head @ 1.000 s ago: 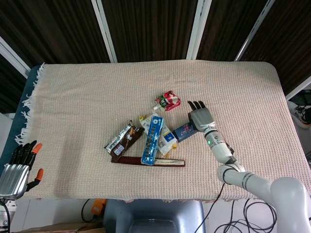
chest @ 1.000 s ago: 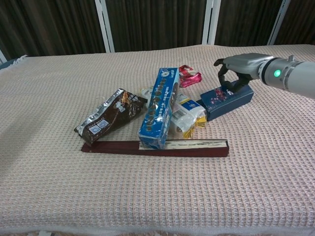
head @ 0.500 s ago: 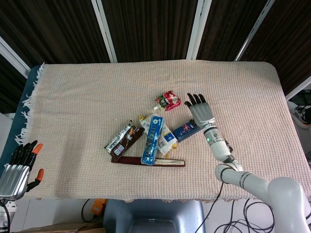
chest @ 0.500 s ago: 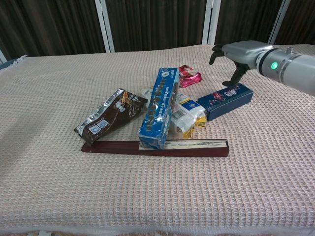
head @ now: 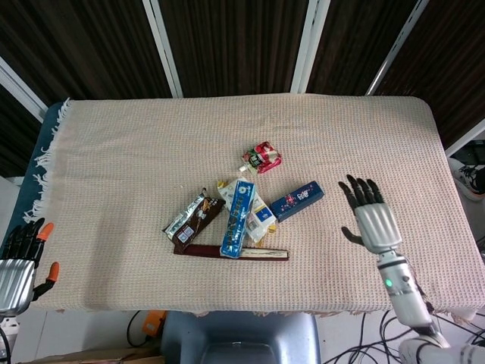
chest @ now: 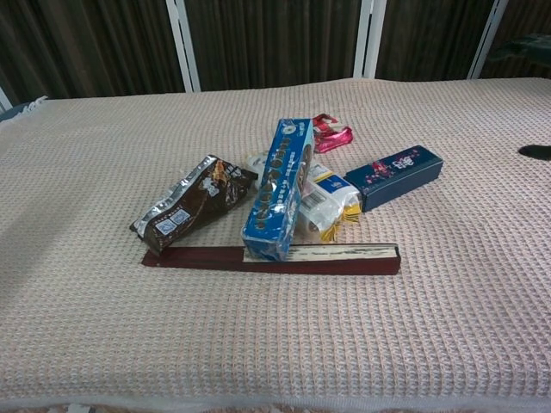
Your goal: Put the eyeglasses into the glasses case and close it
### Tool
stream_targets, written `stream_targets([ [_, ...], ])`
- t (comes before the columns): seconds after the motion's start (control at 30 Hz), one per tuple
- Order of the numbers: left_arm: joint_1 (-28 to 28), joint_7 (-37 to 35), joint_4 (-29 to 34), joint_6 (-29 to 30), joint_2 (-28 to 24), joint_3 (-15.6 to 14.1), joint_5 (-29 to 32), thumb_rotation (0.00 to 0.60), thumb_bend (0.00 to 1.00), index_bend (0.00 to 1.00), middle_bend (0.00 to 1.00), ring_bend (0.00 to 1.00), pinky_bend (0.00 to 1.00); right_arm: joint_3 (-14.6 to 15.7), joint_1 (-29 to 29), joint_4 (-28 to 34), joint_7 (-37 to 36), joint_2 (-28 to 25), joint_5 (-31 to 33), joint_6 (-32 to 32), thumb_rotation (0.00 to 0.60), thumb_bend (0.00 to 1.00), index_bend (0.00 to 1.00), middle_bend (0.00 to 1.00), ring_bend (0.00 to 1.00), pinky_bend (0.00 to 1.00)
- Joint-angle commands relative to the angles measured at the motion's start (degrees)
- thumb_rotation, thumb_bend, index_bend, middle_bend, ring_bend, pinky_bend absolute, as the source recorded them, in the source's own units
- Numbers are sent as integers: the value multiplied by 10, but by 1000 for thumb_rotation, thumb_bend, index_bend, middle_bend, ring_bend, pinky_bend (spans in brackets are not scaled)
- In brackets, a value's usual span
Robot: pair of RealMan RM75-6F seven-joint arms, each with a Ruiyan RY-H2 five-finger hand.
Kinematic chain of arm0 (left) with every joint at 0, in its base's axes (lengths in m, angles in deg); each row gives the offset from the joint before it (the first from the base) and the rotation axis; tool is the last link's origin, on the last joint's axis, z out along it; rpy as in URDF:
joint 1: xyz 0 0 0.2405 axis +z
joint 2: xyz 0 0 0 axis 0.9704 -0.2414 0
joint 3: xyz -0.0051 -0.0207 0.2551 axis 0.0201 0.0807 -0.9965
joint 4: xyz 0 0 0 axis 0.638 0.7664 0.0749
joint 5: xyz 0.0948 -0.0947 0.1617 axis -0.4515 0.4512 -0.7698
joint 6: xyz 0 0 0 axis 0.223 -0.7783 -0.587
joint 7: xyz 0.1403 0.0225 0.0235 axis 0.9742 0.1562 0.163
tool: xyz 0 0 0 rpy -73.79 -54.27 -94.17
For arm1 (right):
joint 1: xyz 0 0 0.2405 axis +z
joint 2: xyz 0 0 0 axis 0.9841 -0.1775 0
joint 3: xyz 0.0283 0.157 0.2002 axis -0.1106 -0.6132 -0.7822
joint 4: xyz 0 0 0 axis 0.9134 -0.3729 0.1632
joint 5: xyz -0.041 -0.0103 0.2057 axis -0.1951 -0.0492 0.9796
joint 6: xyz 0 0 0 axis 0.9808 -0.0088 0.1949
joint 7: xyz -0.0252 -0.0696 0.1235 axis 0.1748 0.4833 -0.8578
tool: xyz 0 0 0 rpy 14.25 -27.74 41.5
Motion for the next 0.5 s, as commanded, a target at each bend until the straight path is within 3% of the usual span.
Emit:
stream_targets([
  [0.03,2,2,1,4,0,-1,-3,600,441,0,0,0,42,75,-145,-8,-62,-47,-104,-162,600,354,68,0,0,0],
  [0.17,5,12,6,4,0,-4,-5,600,440,0,0,0,41,75,-161,-40,-92,-42,-128,-169,600,349,49,0,0,0],
  [0.5,8,25,17,0,-3,-10,-9,600,440,0,0,0,40,57,-169,-36,-106,-53,-139,-137,600,350,37,0,0,0],
])
